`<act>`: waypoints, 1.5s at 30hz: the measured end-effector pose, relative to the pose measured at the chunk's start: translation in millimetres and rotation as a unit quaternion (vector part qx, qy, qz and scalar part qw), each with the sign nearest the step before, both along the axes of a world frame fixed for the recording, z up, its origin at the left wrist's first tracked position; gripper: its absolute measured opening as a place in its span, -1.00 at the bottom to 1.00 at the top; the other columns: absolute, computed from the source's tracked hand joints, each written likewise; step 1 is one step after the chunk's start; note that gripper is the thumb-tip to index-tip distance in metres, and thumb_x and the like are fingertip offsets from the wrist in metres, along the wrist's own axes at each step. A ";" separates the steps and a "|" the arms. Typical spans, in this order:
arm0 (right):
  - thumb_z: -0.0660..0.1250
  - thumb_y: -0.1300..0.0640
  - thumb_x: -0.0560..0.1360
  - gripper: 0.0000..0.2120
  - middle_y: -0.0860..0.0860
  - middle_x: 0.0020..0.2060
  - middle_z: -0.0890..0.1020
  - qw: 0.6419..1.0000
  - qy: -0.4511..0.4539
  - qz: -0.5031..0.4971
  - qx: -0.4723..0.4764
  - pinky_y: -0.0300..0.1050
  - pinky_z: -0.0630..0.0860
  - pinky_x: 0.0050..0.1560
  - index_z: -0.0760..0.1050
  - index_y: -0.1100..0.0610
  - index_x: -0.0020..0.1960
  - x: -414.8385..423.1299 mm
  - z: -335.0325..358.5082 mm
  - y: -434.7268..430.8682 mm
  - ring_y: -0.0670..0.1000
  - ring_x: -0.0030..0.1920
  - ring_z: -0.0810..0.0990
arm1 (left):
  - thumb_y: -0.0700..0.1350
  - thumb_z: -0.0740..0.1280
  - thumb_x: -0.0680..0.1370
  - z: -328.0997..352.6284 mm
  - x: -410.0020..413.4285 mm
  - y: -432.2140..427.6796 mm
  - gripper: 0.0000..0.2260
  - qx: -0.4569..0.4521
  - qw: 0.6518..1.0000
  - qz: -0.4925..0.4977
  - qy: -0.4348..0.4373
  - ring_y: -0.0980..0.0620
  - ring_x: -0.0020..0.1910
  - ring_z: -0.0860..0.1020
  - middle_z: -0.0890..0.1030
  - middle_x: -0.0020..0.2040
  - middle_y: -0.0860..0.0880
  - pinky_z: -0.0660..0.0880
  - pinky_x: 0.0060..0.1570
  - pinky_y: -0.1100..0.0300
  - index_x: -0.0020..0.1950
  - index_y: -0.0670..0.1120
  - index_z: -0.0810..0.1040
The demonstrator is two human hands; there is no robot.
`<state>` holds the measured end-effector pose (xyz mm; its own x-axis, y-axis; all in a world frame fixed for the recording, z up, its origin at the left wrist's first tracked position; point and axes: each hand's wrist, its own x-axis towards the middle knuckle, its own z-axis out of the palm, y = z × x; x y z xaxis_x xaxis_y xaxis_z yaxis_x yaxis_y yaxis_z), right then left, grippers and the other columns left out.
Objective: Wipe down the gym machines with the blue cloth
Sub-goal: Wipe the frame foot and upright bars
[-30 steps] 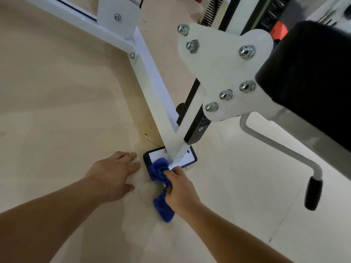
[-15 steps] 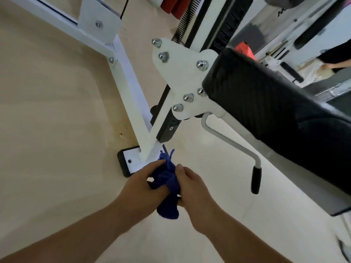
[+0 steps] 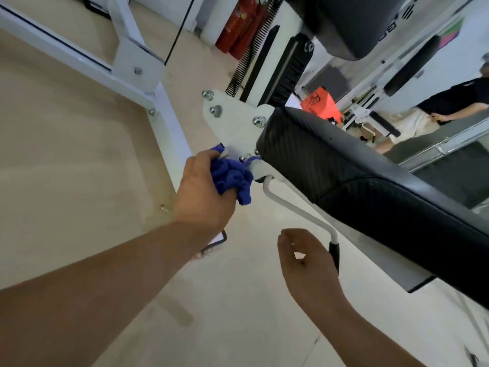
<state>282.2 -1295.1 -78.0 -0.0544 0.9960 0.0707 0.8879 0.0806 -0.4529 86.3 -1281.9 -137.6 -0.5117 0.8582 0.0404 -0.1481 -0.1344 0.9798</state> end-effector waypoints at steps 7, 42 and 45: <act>0.22 0.02 0.69 -0.78 -0.05 0.01 0.65 0.999 0.036 0.008 -0.003 -0.44 0.39 -0.14 0.59 0.10 0.10 -65.6 11.0 40.2 -0.14 -0.09 0.57 | -0.27 0.32 0.51 -29.8 0.4 -13.2 -0.63 -0.101 0.994 -0.033 0.015 0.18 -0.19 0.63 0.65 0.06 0.07 0.52 -0.19 0.36 0.26 0.07 0.51; 0.22 -0.25 0.53 -0.77 -0.18 -0.11 0.55 0.953 -0.264 0.128 0.074 -0.09 0.39 -0.11 0.55 -0.15 -0.05 -137.6 180.8 52.0 -0.06 -0.02 0.50 | 0.18 0.19 0.63 50.7 -40.6 24.3 -0.56 -0.046 0.978 -0.162 0.124 -0.01 0.27 0.50 0.52 0.30 0.05 0.44 0.36 0.00 0.46 0.06 0.45; 0.24 -0.23 0.50 -0.72 -0.11 -0.21 0.55 0.950 -0.288 0.089 0.085 -0.10 0.33 -0.22 0.46 -0.05 -0.23 -155.0 175.9 57.4 0.02 -0.11 0.49 | 0.04 0.31 0.64 32.8 -47.3 31.1 -0.66 -0.080 0.980 -0.117 0.137 0.07 0.17 0.53 0.57 0.23 0.08 0.44 0.24 0.20 0.41 0.03 0.50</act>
<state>127.2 -1237.7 97.9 -0.2985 0.9444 0.1376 0.9500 0.2802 0.1378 39.0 -1250.8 -104.8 -0.2885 0.9575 0.0046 0.1147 0.0298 0.9930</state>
